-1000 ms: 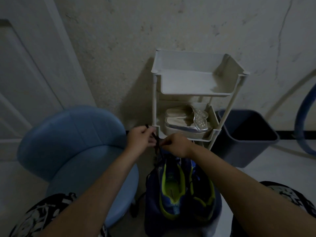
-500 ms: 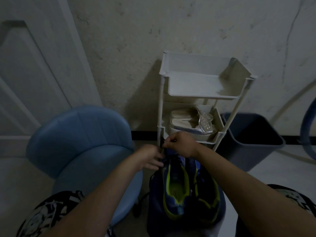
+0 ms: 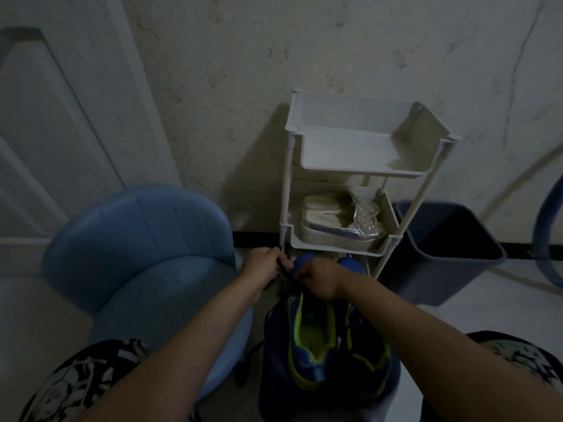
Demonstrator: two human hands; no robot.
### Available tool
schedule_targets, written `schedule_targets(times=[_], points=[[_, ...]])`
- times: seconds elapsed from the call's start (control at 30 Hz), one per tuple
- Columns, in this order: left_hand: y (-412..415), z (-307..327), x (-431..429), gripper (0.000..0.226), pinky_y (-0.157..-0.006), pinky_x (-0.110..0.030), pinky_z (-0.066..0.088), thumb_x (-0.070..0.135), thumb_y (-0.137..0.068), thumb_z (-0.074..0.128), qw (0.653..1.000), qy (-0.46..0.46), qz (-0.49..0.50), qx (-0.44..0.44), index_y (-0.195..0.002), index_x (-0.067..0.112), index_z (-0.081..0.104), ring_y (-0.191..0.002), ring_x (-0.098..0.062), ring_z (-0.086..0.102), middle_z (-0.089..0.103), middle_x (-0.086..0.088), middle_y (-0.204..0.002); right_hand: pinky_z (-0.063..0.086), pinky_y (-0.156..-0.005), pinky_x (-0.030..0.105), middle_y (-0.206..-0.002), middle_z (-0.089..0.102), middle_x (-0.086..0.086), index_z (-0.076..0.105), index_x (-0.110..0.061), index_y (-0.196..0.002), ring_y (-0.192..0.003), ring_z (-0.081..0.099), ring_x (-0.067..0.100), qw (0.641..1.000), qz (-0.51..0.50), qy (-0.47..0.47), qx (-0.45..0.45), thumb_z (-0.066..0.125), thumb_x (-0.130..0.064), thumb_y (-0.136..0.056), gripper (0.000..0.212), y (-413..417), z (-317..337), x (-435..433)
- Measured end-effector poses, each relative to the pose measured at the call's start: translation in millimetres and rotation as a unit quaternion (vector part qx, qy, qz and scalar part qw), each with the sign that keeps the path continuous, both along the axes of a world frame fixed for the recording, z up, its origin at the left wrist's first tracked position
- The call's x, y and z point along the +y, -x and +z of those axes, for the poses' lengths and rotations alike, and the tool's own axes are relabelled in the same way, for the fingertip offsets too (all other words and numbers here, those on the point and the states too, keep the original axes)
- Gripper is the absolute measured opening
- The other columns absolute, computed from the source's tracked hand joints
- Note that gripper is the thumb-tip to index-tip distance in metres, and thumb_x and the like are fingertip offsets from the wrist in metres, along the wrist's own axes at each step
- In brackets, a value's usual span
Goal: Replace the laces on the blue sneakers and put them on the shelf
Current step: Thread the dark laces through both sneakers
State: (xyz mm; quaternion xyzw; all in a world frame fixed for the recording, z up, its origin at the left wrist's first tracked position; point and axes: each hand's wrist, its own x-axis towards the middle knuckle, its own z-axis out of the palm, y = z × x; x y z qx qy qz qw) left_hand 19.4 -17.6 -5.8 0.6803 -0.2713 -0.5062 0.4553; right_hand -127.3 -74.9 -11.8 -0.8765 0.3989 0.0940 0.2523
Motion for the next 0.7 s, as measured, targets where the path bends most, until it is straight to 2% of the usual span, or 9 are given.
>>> schedule_targets(times=[0.07,0.13,0.27,0.33,0.37,0.43,0.47,0.6,0.7], points=[[-7.3,5.8,2.1,0.03,-0.058,-0.023,0.053,0.017,-0.105,0.036,0.997,0.012,0.055,0.043,-0.084,0.006,0.055,-0.067,-0.024,0.064,0.066,-0.014,-0.076,0.037,-0.094,0.02,-0.135,0.06,0.001,0.064,-0.022,-0.13,-0.123,0.055,0.02,1.0,0.006,0.008,0.011,0.049,-0.018,-0.1,0.033,-1.8,-6.3,-0.3],[-15.8,8.0,5.3,0.028,-0.055,-0.029,0.055,0.016,-0.106,0.033,0.993,0.002,0.095,0.07,-0.091,0.003,0.052,-0.063,-0.025,0.062,0.062,-0.015,-0.073,0.039,-0.093,0.021,-0.132,0.063,-0.001,0.066,-0.023,-0.127,-0.12,0.057,0.02,1.0,0.006,0.01,0.018,0.05,-0.02,-0.1,0.031,-4.5,-10.3,-1.8],[-26.4,2.1,12.8,0.012,-0.052,-0.033,0.053,0.005,-0.103,0.038,0.993,-0.065,0.078,0.066,-0.105,0.0,0.049,-0.064,-0.026,0.061,0.061,-0.016,-0.073,0.044,-0.096,0.027,-0.127,0.065,0.0,0.07,-0.021,-0.121,-0.115,0.059,0.02,0.999,-0.002,0.016,0.027,0.055,-0.026,-0.098,0.027,-10.3,-12.2,-4.9],[-32.6,-4.0,15.7,0.007,-0.049,-0.031,0.052,0.002,-0.1,0.045,0.994,-0.101,0.03,-0.025,-0.102,0.002,0.053,-0.066,-0.026,0.064,0.064,-0.015,-0.078,0.049,-0.096,0.033,-0.124,0.066,0.003,0.071,-0.02,-0.12,-0.112,0.061,0.022,0.998,0.01,0.041,0.055,0.058,-0.032,-0.096,0.029,-16.6,-15.5,-5.6],[-37.7,-7.0,15.9,0.008,-0.049,-0.029,0.051,0.005,-0.099,0.048,0.984,-0.117,-0.01,-0.135,-0.096,0.003,0.055,-0.07,-0.028,0.067,0.066,-0.014,-0.081,0.051,-0.094,0.035,-0.123,0.066,0.005,0.07,-0.02,-0.12,-0.11,0.061,0.024,0.995,0.02,0.056,0.077,0.059,-0.035,-0.095,0.031,-20.4,-18.2,-5.0],[-49.0,-10.5,19.4,0.009,-0.058,-0.03,0.051,0.012,-0.096,0.053,0.905,-0.161,-0.115,-0.375,-0.09,0.006,0.057,-0.085,-0.029,0.067,0.067,-0.013,-0.093,0.053,-0.089,0.036,-0.12,0.066,0.007,0.069,-0.019,-0.119,-0.108,0.062,0.025,0.988,0.034,0.098,0.114,0.062,-0.036,-0.093,0.032,-28.0,-24.3,-3.6],[-53.5,-10.2,21.9,0.004,-0.066,-0.033,0.053,0.011,-0.094,0.056,0.858,-0.192,-0.167,-0.447,-0.092,0.008,0.057,-0.091,-0.028,0.066,0.065,-0.012,-0.099,0.053,-0.086,0.035,-0.119,0.067,0.007,0.069,-0.02,-0.118,-0.107,0.063,0.026,0.984,0.034,0.122,0.129,0.063,-0.034,-0.091,0.031,-31.5,-27.0,-2.9],[-66.8,-16.0,27.5,0.024,-0.095,-0.035,0.051,0.016,-0.095,0.059,0.763,-0.351,-0.29,-0.46,-0.116,0.003,0.061,-0.114,-0.024,0.06,0.063,-0.013,-0.124,0.05,-0.083,0.035,-0.118,0.065,0.009,0.066,-0.015,-0.119,-0.107,0.063,0.028,0.968,0.035,0.185,0.165,0.065,-0.026,-0.09,0.031,-42.3,-28.6,0.0],[-72.5,-26.0,22.4,0.053,-0.107,-0.038,0.042,0.026,-0.098,0.056,0.724,-0.353,-0.313,-0.504,-0.144,0.005,0.039,-0.128,-0.027,0.048,0.046,-0.013,-0.143,0.05,-0.084,0.036,-0.119,0.065,0.011,0.061,-0.009,-0.124,-0.109,0.062,0.029,0.964,0.047,0.189,0.183,0.063,-0.025,-0.092,0.035,-46.6,-26.9,1.4]])
